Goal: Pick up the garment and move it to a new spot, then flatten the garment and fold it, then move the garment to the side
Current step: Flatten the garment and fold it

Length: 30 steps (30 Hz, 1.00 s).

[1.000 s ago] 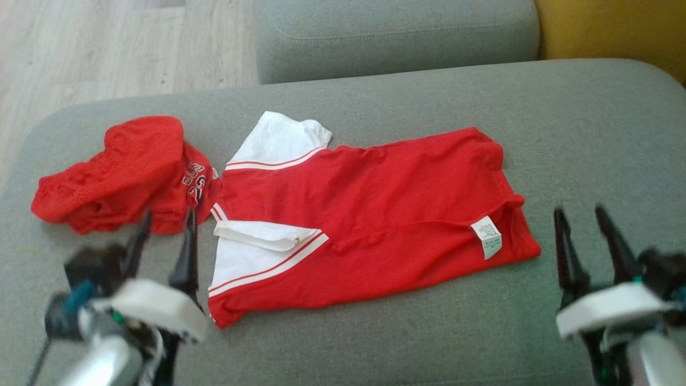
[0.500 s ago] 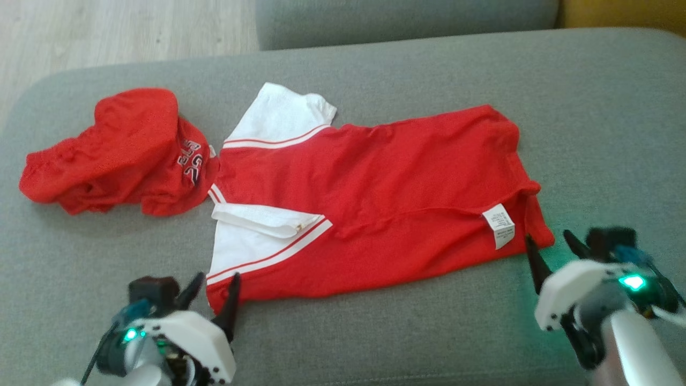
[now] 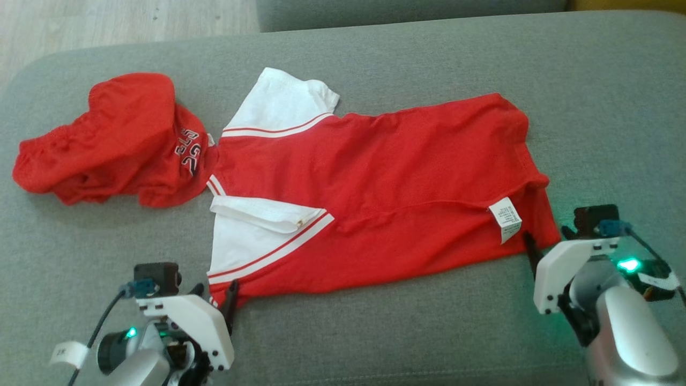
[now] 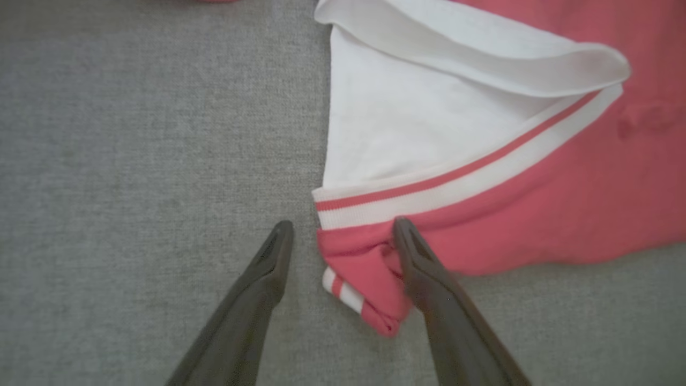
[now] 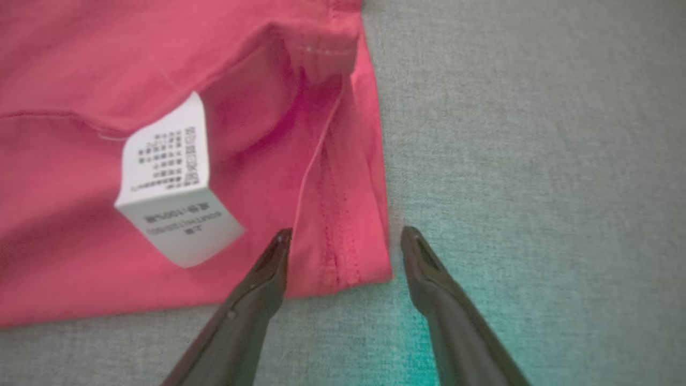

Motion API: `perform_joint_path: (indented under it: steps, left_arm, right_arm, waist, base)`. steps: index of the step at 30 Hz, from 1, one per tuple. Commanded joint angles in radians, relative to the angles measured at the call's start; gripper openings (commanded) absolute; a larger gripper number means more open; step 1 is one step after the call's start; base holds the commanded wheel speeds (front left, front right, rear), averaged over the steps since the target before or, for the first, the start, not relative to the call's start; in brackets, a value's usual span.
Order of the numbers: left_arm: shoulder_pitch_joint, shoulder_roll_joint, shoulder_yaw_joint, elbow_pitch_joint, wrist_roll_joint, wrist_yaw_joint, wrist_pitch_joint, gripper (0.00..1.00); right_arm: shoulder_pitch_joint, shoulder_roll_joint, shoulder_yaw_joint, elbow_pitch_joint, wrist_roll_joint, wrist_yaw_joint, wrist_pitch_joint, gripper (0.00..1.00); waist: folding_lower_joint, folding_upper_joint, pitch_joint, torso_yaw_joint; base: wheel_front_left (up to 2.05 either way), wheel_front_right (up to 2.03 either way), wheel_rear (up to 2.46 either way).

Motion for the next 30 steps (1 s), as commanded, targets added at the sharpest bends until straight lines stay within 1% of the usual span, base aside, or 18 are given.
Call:
perform_joint_path:
  steps: [1,4,5,6,7,8,9,10,11,12,13,14,18,21,22,25,30]
  left_arm:
    - [-0.031,0.021,0.034,-0.024,-0.009,0.004,0.005,1.0]
    - [-0.016,0.026,0.034,-0.06,-0.032,-0.004,0.03,1.0]
    - [-0.013,0.026,0.034,-0.065,-0.042,-0.008,0.04,1.0]
    - [-0.013,0.031,0.029,-0.064,-0.043,-0.01,0.054,1.0]
    - [-0.016,0.035,0.025,-0.06,-0.042,-0.01,0.064,1.0]
    - [-0.018,0.035,0.025,-0.056,-0.047,-0.012,0.071,1.0]
    - [-0.021,0.032,0.028,-0.053,-0.055,-0.018,0.073,1.0]
    - [-0.024,0.034,0.028,-0.046,-0.058,-0.022,0.078,0.89]
    - [-0.027,0.038,0.024,-0.037,-0.057,-0.025,0.086,0.6]
    - [-0.029,0.038,0.024,-0.031,-0.062,-0.03,0.091,0.44]
    - [-0.029,0.038,0.026,-0.026,-0.067,-0.034,0.093,0.19]
    - [-0.031,0.042,0.023,-0.021,-0.066,-0.04,0.097,0.0]
    - [-0.035,0.065,0.027,-0.016,-0.058,-0.057,0.081,0.0]
    - [-0.029,0.092,0.025,-0.037,-0.052,-0.069,0.081,0.0]
    - [-0.017,0.115,0.019,-0.063,-0.051,-0.074,0.095,0.0]
    - [0.008,0.156,0.0,-0.108,-0.04,-0.072,0.126,0.0]
    - [0.06,0.219,-0.047,-0.189,-0.037,-0.067,0.216,0.0]
  right_arm:
    - [-0.039,0.004,0.01,-0.019,-0.012,-0.001,0.009,1.0]
    - [-0.038,0.012,-0.009,-0.014,-0.027,-0.001,0.027,0.99]
    - [-0.038,0.014,-0.007,-0.013,-0.029,-0.001,0.032,0.87]
    - [-0.038,0.015,-0.005,-0.009,-0.029,-0.001,0.038,0.68]
    - [-0.038,0.016,-0.001,-0.006,-0.028,-0.001,0.044,0.46]
    - [-0.039,0.017,0.0,-0.005,-0.027,-0.001,0.047,0.38]
    - [-0.041,0.019,0.003,-0.004,-0.023,-0.001,0.048,0.22]
    - [-0.042,0.02,0.005,-0.004,-0.02,-0.001,0.048,0.0]
    - [-0.043,0.02,0.008,-0.005,-0.019,-0.001,0.05,0.0]
    - [-0.043,0.02,0.011,-0.004,-0.017,-0.001,0.052,0.0]
    - [-0.044,0.019,0.013,-0.006,-0.013,-0.001,0.051,0.0]
    - [-0.044,0.015,0.015,-0.008,-0.01,-0.001,0.049,0.0]
    - [-0.041,-0.009,0.02,-0.02,0.013,-0.001,0.055,0.0]
    - [-0.023,-0.043,0.03,-0.045,0.03,-0.001,0.091,0.0]
    - [0.001,-0.075,0.039,-0.07,0.05,-0.001,0.127,0.0]
    - [0.049,-0.117,0.048,-0.126,0.077,-0.001,0.187,0.0]
    - [0.147,-0.152,0.051,-0.223,0.124,-0.001,0.286,0.0]
  waist:
    - [0.0,0.0,0.0,0.002]
    - [0.0,0.0,0.003,0.01]
    - [0.0,0.0,0.004,0.012]
    - [0.0,0.0,0.005,0.013]
    - [0.0,0.0,0.006,0.014]
    - [0.0,0.0,0.007,0.015]
    - [0.0,0.0,0.007,0.015]
    - [0.0,0.0,0.007,0.014]
    - [0.0,0.0,0.006,0.013]
    - [0.0,0.0,0.003,0.01]
    - [0.0,0.0,0.001,0.008]
    - [0.0,0.0,-0.003,0.005]
    - [0.0,0.0,-0.028,-0.005]
    - [0.0,0.0,-0.055,-0.012]
    - [0.0,0.0,-0.073,-0.017]
    - [0.0,0.0,-0.096,-0.028]
    - [0.0,0.0,-0.119,-0.046]
  base:
    - [0.0,0.0,0.0]
    - [0.0,0.0,0.0]
    - [0.0,0.0,0.0]
    - [0.0,0.0,0.0]
    - [0.0,0.0,0.0]
    - [0.0,0.0,0.0]
    - [0.0,0.0,0.0]
    - [0.0,0.0,0.0]
    - [0.0,0.0,0.0]
    - [0.0,0.0,0.0]
    - [0.0,0.0,0.0]
    - [0.0,0.0,0.0]
    - [0.0,0.0,0.0]
    - [0.0,0.0,0.0]
    - [0.0,0.0,0.0]
    - [0.0,0.0,0.0]
    - [0.0,0.0,0.0]
